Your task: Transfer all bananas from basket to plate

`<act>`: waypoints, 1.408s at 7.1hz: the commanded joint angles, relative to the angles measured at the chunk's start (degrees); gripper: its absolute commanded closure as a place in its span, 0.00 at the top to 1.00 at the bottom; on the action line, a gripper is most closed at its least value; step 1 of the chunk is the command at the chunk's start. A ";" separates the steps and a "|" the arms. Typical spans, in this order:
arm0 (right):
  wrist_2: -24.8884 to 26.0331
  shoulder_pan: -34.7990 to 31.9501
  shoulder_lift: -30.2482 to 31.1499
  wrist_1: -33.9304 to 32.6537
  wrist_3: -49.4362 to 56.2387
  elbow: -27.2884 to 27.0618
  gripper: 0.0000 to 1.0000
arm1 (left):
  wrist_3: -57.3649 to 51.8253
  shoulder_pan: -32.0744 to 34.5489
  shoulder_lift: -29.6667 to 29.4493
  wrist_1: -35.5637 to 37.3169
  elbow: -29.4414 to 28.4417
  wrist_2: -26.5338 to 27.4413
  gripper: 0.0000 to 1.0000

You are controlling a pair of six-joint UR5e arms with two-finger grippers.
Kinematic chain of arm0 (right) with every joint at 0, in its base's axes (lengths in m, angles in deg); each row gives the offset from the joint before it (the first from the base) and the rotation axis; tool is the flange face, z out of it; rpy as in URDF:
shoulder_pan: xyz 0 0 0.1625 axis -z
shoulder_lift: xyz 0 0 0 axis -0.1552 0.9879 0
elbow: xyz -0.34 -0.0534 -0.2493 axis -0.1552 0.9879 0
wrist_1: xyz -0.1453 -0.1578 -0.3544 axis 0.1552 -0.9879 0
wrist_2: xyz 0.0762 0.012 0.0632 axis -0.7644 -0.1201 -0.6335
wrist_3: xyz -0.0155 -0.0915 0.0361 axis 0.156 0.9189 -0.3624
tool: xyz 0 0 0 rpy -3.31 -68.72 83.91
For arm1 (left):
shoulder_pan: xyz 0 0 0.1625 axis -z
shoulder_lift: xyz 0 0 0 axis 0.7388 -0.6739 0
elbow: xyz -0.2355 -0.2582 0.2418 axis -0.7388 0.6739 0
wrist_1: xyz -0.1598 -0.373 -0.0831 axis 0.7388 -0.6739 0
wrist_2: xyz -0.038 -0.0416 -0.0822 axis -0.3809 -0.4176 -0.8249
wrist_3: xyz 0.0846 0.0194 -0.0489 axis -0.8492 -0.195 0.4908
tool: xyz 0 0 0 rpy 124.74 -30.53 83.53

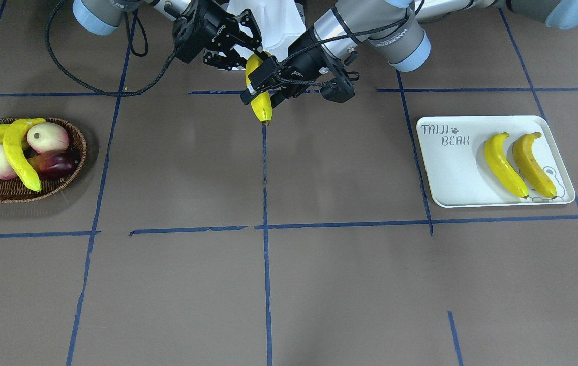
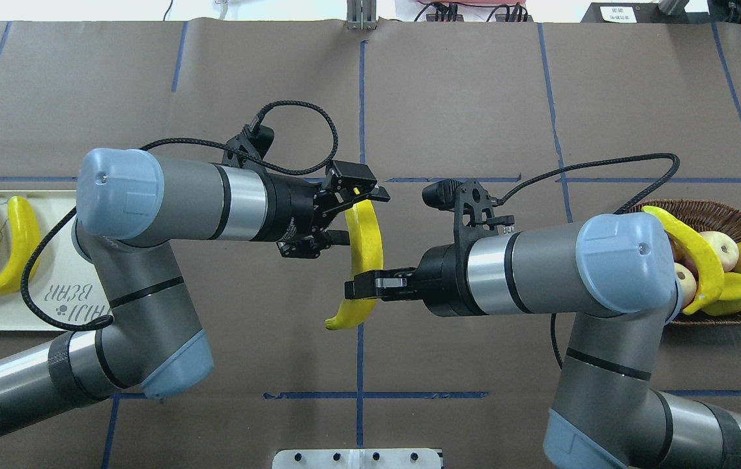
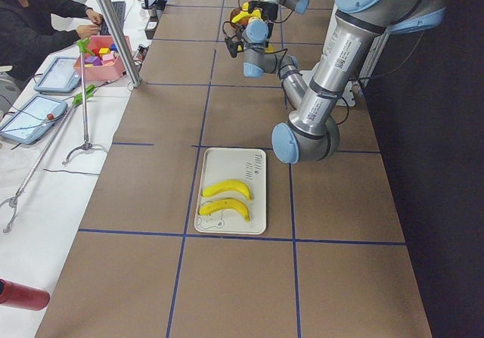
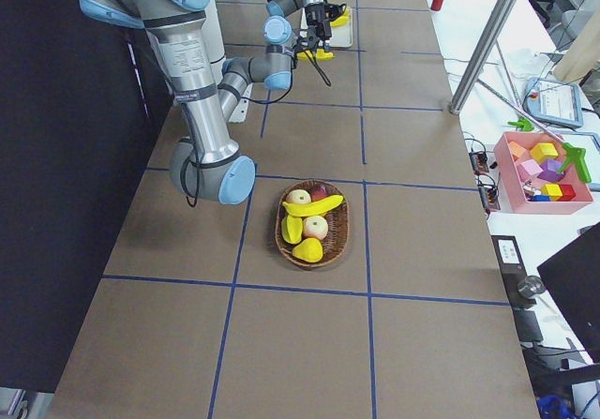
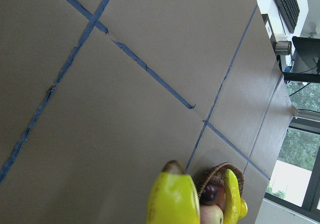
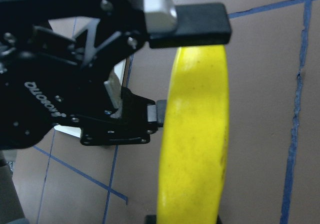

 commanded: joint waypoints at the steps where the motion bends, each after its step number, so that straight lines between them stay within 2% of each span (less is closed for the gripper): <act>1: -0.04 0.02 -0.12 0.00 -0.04 -0.09 0.02 | -0.71 -0.43 0.22 -0.36 0.23 0.04 0.14; 2: -0.04 -0.07 -0.03 0.00 -0.04 -0.09 0.03 | -1.07 -0.25 0.39 -0.54 0.58 -0.04 0.00; 4: 0.13 -0.15 -0.55 0.00 -0.91 -0.35 1.00 | -1.07 2.10 1.44 -0.45 1.37 -1.61 0.00; 6: 0.04 -0.07 -0.73 0.44 -4.69 -0.44 1.00 | -1.07 3.35 2.06 -0.36 1.37 -3.91 0.00; 7: 0.13 -0.33 -0.73 0.35 -4.70 -0.87 1.00 | -1.07 5.35 4.33 -0.28 1.37 -6.00 0.00; 8: 0.04 -1.11 -0.73 -0.08 -4.61 -1.57 1.00 | -4.73 9.46 6.44 0.33 1.20 -11.24 0.00; 9: -0.39 -2.43 -0.39 -2.35 -4.52 -2.97 1.00 | -8.59 13.68 10.20 0.34 0.76 -15.91 0.00; 10: -0.83 -5.40 0.23 -9.51 -4.00 -5.34 1.00 | -14.55 16.77 14.59 0.69 -0.20 -16.74 0.00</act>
